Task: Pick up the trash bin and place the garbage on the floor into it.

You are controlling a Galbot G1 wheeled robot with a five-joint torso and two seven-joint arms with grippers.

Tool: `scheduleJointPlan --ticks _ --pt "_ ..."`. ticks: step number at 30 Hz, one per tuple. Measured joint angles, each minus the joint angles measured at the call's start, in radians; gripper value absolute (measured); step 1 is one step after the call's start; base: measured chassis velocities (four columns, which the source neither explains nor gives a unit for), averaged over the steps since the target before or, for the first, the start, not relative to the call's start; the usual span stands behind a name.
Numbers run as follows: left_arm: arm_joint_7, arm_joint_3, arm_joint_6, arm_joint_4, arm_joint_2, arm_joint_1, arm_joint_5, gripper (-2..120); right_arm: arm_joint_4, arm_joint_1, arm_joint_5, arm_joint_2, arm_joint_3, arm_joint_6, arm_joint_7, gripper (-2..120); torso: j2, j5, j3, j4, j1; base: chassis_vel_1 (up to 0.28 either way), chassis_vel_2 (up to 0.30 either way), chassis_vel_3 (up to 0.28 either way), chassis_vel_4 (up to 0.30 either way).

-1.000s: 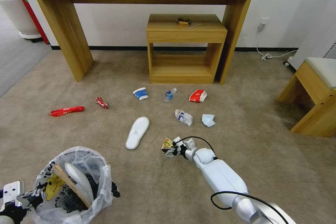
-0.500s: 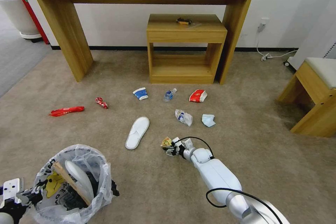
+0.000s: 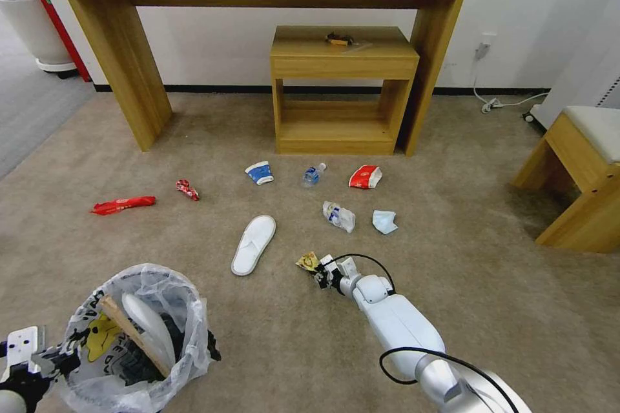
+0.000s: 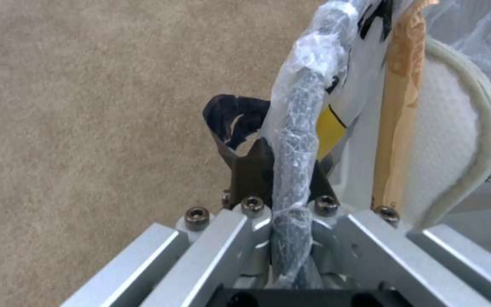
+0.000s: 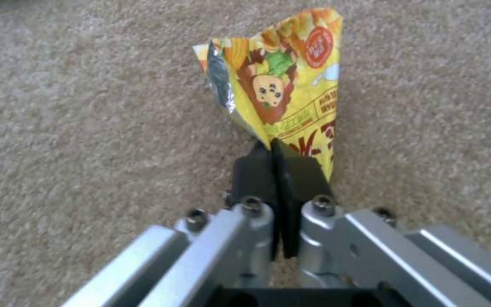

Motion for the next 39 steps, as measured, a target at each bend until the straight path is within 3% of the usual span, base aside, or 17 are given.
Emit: scheduleJointPlan --ticks 9,15,19,22,25,26,31,34,39 --pt "0.001 0.000 0.000 -0.003 0.005 -0.001 -0.001 0 0.060 -0.021 0.012 -0.020 0.021 0.003 0.002 0 0.000 0.0000 0.000 0.0001 0.000 0.000 0.000 0.000 0.000" --pt "0.001 0.005 0.000 0.004 0.008 -0.001 0.000 0 0.275 -0.090 0.064 -0.095 -0.002 0.003 -0.012 0 0.000 0.0001 0.000 -0.0001 0.000 0.000 0.000 0.000 0.000" --pt "0.001 0.011 0.000 0.004 0.006 -0.003 0.003 0 0.353 -0.117 0.068 -0.117 -0.009 0.006 -0.013 0 0.000 0.0000 0.000 0.0001 0.000 0.000 0.000 0.000 0.000" --pt "-0.003 0.019 0.000 0.003 0.009 -0.005 0.006 0 0.525 -0.162 0.116 -0.158 -0.035 -0.001 -0.013 0 0.000 0.0001 0.000 -0.0002 0.000 0.000 0.000 0.000 0.000" --pt "-0.005 0.022 0.000 0.004 0.011 -0.006 0.006 0 0.577 -0.169 0.127 -0.169 -0.047 0.005 -0.013 0 0.000 0.0000 0.000 -0.0002 0.000 0.000 0.000 0.000 0.000" --pt "-0.009 0.026 0.000 0.014 0.018 -0.010 0.010 0 0.693 -0.170 0.158 -0.195 -0.085 0.015 -0.019 0 0.000 0.0000 0.000 0.0002 0.000 0.000 0.000 0.000 0.000" --pt "-0.015 0.033 0.000 0.023 0.032 -0.017 0.016 0 0.856 -0.130 0.260 -0.231 -0.177 -0.035 -0.028 0 0.000 -0.0001 0.000 0.0002 0.000 0.000 0.000 0.000 0.000" --pt "-0.025 0.040 0.000 0.030 0.052 -0.031 0.017 0 1.017 -0.062 0.404 -0.258 -0.307 -0.110 -0.018 0 0.000 -0.0002 0.000 0.0000 0.000 0.000 0.000 0.000 0.000" --pt "-0.034 0.048 0.000 0.036 0.062 -0.044 0.016 0 1.121 0.015 0.505 -0.253 -0.439 -0.170 0.021 0 0.000 -0.0003 0.000 -0.0001 0.000 0.000 0.000 0.000 0.000"
